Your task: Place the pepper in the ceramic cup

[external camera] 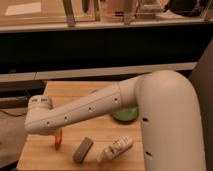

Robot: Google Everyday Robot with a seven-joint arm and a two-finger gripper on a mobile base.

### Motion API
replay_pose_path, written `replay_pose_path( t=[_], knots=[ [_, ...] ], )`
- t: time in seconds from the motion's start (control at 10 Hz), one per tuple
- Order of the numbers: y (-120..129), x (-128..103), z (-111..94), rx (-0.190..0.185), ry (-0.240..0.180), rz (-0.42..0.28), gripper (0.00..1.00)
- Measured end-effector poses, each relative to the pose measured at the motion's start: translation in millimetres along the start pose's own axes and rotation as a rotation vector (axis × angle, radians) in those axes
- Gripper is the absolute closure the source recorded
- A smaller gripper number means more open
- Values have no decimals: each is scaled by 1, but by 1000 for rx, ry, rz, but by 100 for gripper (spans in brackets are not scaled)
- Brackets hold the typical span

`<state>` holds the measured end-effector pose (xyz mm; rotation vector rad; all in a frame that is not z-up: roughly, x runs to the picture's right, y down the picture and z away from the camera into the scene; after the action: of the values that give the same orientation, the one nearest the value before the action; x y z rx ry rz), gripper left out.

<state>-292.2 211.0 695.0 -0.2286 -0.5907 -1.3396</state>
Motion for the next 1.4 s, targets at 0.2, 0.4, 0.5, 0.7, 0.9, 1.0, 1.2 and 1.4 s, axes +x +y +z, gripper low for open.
replay_pose_path(
  t=[0.2,0.4,0.5,0.7,0.9,1.0,1.2,1.4],
  knots=[
    [1,0,0,1,-3,11,44],
    [1,-3,0,5,-6,16,29],
    [2,-4,-1,6,-7,20,22],
    [2,-5,-1,9,-10,28,20],
    [3,-6,-1,12,-13,38,20],
    [3,-7,-1,13,-15,46,20],
    [1,-8,-1,16,-18,53,23],
    [0,-10,-1,19,-19,64,37]
  ],
)
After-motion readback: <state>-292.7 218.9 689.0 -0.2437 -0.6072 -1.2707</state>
